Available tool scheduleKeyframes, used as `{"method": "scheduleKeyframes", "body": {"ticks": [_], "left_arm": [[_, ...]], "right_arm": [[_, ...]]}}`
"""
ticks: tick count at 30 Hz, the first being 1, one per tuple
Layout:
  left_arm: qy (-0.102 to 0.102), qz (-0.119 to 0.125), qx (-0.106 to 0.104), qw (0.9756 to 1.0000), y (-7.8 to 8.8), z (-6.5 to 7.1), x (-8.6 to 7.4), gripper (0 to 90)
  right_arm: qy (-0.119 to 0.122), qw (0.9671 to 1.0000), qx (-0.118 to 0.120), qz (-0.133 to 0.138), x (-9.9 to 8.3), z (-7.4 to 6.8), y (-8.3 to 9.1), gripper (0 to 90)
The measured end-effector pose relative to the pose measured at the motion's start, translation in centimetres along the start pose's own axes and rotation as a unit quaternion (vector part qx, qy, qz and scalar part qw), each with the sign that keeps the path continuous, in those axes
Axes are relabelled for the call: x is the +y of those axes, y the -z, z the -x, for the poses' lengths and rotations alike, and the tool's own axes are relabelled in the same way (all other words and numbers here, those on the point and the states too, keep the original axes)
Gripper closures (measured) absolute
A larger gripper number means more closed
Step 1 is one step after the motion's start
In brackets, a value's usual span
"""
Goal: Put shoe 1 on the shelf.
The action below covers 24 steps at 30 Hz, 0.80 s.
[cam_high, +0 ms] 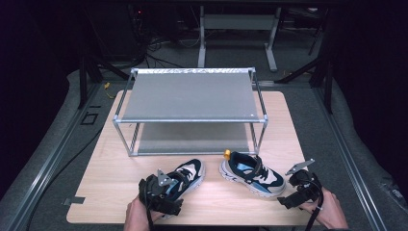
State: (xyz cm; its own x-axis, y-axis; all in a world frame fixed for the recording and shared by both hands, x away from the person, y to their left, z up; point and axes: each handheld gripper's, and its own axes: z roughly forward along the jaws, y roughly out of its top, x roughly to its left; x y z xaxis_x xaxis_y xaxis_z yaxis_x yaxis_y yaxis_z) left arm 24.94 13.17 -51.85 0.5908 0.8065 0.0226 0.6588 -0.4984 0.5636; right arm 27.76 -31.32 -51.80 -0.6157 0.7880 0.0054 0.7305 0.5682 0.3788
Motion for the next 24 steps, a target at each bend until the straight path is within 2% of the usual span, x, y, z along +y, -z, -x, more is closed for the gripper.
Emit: {"method": "scheduleKeyframes", "body": {"ticks": [5, 7, 15, 24], "left_arm": [[0.0, 0.0, 0.007, 1.0, -0.05, -0.13, 0.19, 7.2], [0.0, 0.0, 0.004, 1.0, -0.08, -0.28, 0.11, 14.5], [0.0, 0.004, 0.0, 1.0, 0.03, -0.29, -0.05, 18.6], [0.004, 0.02, 0.004, 0.9998, 0.18, -0.18, -0.32, 23.8]], "right_arm": [[0.0, 1.0, -0.003, -0.001, 0.03, -0.02, 0.01, 0.3], [0.0, 1.0, -0.001, 0.001, 0.04, -0.07, 0.01, 0.4], [-0.002, 1.0, -0.004, 0.003, -0.1, -0.11, 0.02, 0.7], [-0.004, 1.0, -0.003, 0.007, -0.32, -0.1, 0.02, 1.0]]}}
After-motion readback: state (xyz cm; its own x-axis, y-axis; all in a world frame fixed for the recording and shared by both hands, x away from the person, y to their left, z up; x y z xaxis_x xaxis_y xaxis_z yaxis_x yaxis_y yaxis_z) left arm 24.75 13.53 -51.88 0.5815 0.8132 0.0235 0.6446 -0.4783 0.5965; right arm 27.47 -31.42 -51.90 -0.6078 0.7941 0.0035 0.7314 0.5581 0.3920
